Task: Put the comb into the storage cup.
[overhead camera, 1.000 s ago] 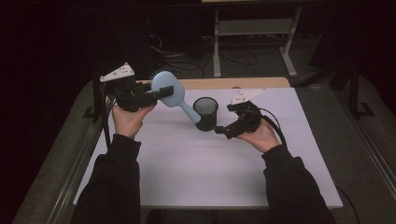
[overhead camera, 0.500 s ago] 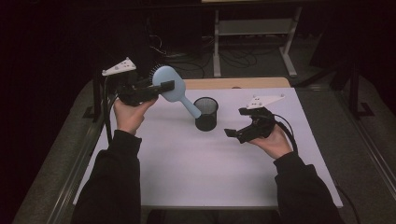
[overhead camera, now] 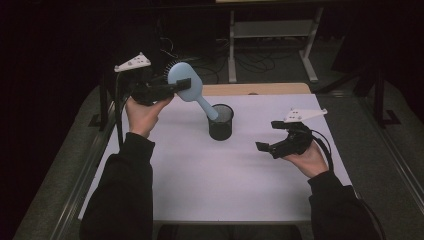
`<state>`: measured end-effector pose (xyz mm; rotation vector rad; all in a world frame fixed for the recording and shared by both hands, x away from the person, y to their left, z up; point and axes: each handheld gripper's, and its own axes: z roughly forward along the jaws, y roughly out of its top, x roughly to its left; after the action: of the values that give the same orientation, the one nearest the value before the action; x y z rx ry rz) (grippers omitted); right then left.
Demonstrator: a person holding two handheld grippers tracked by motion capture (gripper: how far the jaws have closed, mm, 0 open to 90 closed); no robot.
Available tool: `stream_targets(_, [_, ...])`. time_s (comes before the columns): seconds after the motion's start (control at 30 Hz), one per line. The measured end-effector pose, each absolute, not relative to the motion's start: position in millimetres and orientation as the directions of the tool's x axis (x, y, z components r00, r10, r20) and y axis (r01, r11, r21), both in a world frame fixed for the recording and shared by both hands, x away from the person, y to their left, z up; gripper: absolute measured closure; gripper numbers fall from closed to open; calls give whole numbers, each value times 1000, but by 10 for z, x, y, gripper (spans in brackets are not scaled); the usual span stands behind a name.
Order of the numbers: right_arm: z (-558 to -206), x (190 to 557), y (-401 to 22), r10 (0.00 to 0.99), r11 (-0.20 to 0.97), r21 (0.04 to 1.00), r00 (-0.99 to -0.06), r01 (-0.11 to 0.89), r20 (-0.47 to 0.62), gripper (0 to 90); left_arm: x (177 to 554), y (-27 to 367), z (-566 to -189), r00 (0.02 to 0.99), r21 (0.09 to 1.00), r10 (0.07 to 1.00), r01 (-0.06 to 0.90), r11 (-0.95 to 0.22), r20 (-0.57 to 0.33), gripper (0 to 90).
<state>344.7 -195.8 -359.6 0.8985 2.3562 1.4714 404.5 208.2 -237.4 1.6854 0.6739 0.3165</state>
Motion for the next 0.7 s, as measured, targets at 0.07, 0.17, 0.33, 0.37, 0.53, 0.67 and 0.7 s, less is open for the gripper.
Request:
stream_targets(0.07, [-3622,3416,-2014,608,307,872,-784,382,129,0,4073,2068,-2383,790,961,593,260,-96,-155,527])
stream_targets(0.17, [-3665,3377,-2090,617,302,868,-775,394,137,0,4116,2050,-2404,785,960,598,266,-88,-162,528])
stream_targets(0.33, [-3736,3323,-2192,631,299,860,-762,413,146,0,4181,2003,-2420,776,959,611,268,-96,-156,528])
stream_targets(0.37, [-3746,3313,-2210,634,299,859,-760,415,147,0,4193,1990,-2420,774,959,614,267,-97,-153,528])
stream_targets(0.53, [-3790,3258,-2300,644,281,864,-750,417,153,0,4235,1944,-2422,780,959,605,266,-93,-158,527])
stream_targets(0.67, [-3838,3217,-2367,653,275,862,-741,427,159,0,4265,1914,-2447,776,958,610,270,-96,-158,527])
stream_targets(0.7, [-3849,3208,-2382,655,272,861,-738,430,161,0,4271,1907,-2453,774,958,614,269,-99,-154,527])
